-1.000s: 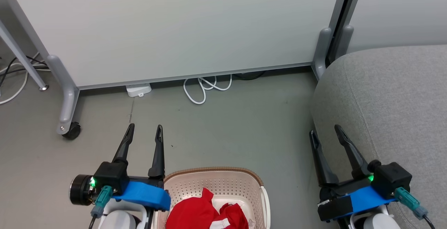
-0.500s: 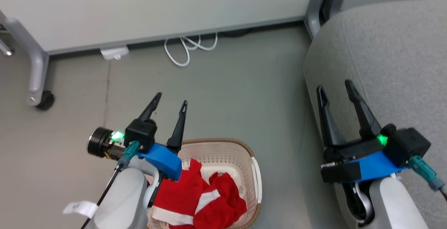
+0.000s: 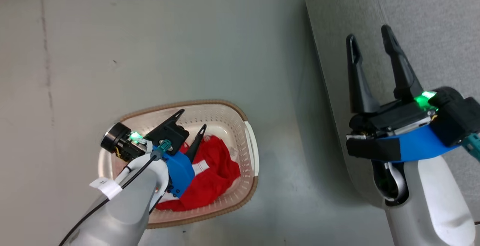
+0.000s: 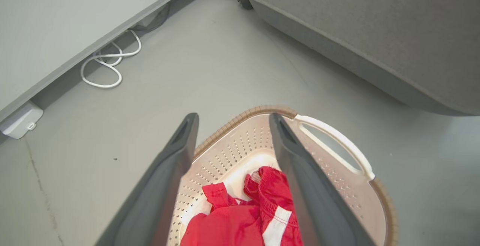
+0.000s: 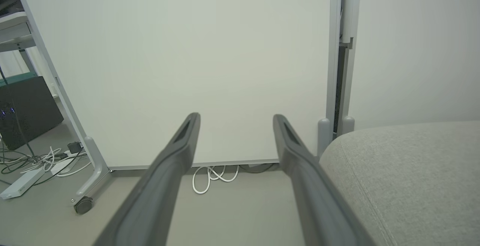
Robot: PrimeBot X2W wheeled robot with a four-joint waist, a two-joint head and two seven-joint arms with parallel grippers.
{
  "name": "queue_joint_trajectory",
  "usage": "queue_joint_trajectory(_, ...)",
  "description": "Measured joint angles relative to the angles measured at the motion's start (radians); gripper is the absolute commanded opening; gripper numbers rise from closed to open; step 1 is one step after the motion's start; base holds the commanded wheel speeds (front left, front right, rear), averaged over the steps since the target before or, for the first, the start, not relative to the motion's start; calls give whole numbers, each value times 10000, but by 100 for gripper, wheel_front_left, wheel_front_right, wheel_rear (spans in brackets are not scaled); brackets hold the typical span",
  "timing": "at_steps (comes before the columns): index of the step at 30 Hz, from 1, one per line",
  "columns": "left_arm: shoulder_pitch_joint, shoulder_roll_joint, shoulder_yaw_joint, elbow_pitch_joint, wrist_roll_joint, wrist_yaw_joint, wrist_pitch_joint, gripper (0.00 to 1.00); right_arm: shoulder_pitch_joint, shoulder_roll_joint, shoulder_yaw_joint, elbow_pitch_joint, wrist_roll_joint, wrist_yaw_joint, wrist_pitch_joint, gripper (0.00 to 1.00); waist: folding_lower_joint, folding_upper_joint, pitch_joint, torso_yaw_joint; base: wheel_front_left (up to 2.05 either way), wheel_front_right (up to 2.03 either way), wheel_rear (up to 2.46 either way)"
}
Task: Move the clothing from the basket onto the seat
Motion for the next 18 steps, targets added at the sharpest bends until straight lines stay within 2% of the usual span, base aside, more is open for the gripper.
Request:
queue_joint_trajectory(8, -1236, 230, -2284, 1783, -646, 0, 201, 100, -617, -4, 42, -451, 192, 0, 0, 100, 0, 0, 1614, -505, 0, 0, 0)
queue_joint_trajectory(18, -2171, 869, -4915, 2159, -2220, 0, 1312, 100, -925, -4, 15, -848, 336, 0, 0, 100, -1, 0, 3228, -979, 0, 0, 0)
